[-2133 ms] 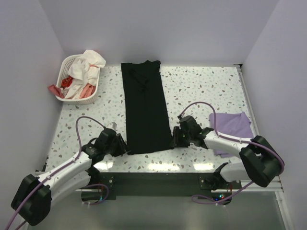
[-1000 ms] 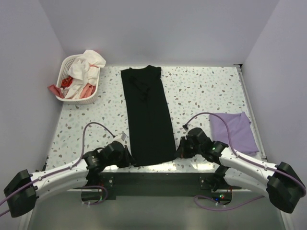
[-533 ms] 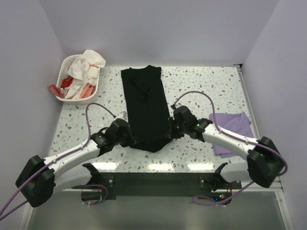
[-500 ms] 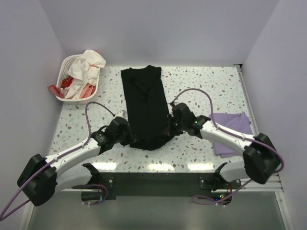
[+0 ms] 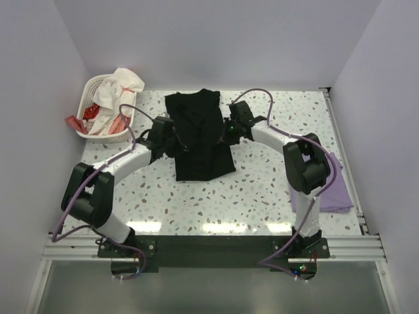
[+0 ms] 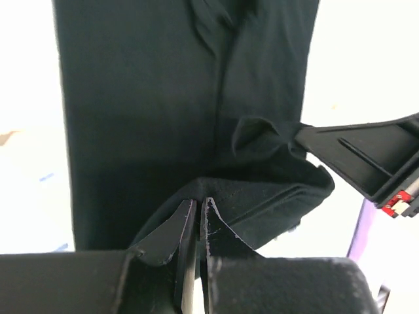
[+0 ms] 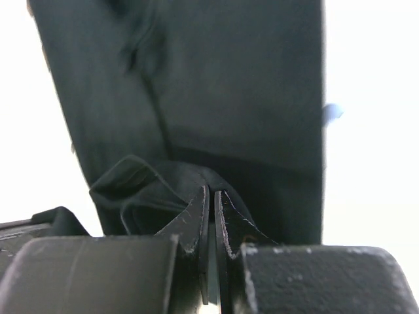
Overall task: Fold and stack the t-shirts
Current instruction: Fold the tshirt
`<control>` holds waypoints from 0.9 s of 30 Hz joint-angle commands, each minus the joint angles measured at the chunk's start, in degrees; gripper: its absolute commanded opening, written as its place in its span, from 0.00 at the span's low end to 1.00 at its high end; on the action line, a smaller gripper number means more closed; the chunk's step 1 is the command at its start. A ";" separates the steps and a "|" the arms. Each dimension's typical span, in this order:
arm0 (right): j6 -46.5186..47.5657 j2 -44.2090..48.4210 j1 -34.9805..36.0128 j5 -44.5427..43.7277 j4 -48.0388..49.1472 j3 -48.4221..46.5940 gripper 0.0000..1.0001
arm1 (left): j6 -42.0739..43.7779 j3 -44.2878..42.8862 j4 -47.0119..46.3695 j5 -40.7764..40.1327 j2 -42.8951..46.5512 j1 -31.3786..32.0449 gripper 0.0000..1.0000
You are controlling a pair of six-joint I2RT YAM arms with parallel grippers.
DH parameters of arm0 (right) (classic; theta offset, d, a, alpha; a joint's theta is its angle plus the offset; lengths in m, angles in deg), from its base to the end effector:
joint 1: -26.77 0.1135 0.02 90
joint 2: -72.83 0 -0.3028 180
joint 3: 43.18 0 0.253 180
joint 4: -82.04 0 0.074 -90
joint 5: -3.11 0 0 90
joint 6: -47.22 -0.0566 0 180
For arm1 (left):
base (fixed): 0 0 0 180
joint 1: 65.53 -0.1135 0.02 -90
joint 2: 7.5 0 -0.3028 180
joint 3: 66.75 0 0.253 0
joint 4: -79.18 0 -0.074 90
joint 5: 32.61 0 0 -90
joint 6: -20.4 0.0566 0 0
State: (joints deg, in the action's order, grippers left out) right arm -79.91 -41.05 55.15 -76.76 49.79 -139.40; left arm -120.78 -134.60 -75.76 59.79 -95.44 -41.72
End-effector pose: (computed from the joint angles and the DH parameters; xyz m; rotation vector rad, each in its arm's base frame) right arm 0.4063 0.2308 0.2144 0.1127 2.5569 0.6956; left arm 0.3090 -0.1389 0.2366 -0.5624 2.3996 -0.6600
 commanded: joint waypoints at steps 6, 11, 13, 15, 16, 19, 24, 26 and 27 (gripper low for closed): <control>0.65 -7.57 -3.94 4.19 -0.64 -12.16 0.00 | 2.40 -8.44 -2.37 1.30 -9.61 -5.53 0.00; 0.30 -9.60 -5.70 6.30 0.42 -14.18 0.00 | 2.57 -10.03 -2.90 1.65 -12.16 -7.46 0.00; 0.21 -10.12 -6.23 6.65 0.77 -14.88 0.00 | 2.66 -10.91 -2.54 1.82 -13.21 -7.99 0.00; -0.14 -10.30 -6.49 7.36 1.12 -15.23 0.00 | 2.84 -11.52 -2.54 2.09 -13.66 -8.61 0.00; -0.58 -10.56 -6.84 7.53 1.30 -15.41 0.00 | 2.84 -12.05 -2.46 2.18 -14.10 -8.96 0.00; -0.93 -10.92 -7.46 8.24 1.82 -16.02 0.00 | 3.36 -13.45 -2.02 2.18 -14.80 -9.66 0.00; -1.29 -12.32 -8.43 8.68 0.95 -18.92 0.00 | 4.24 -15.04 -1.58 2.88 -16.21 -11.15 0.00; -1.55 -12.68 -9.13 8.85 0.77 -19.89 0.00 | 4.51 -15.92 -1.14 2.79 -16.65 -11.51 0.00; -1.63 -12.94 -9.22 8.94 0.94 -20.07 0.00 | 4.60 -16.18 -1.05 2.79 -16.91 -11.68 0.00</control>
State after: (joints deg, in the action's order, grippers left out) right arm -80.71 -53.56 46.84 -69.55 49.49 -156.40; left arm -118.00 -147.84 -75.65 61.97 -111.68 -52.37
